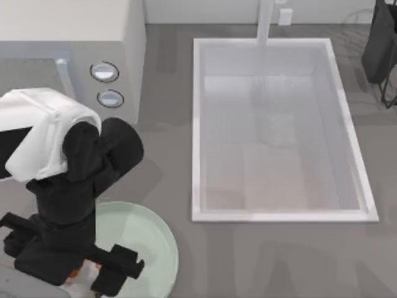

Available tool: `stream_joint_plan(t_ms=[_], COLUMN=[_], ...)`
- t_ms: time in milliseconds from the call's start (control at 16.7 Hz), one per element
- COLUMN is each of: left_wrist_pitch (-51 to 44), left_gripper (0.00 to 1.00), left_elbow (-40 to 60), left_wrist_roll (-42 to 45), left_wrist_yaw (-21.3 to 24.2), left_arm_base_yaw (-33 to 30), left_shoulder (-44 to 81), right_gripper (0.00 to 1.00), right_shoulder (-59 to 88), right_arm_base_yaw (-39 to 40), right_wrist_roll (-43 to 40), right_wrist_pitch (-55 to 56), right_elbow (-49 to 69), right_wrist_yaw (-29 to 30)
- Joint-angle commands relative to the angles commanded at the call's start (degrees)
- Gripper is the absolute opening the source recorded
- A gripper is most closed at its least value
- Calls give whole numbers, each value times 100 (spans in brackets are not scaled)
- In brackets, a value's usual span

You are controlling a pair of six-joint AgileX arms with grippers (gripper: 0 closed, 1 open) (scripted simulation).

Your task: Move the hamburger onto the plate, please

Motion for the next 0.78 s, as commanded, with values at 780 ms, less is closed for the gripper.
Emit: stream_joint_plan(t_ms=[780], left_wrist_pitch=[540], left_gripper=[0], left_elbow=[408], left_wrist_roll=[-2092], left_wrist_yaw=[56], left_arm_base_yaw=[-4], left_shoulder=[-260], right_gripper=[100], right_shoulder=[0], right_arm_base_yaw=[0], right_wrist_roll=[0], right_wrist_pitch=[0], right_elbow=[0], right_wrist_yaw=[0])
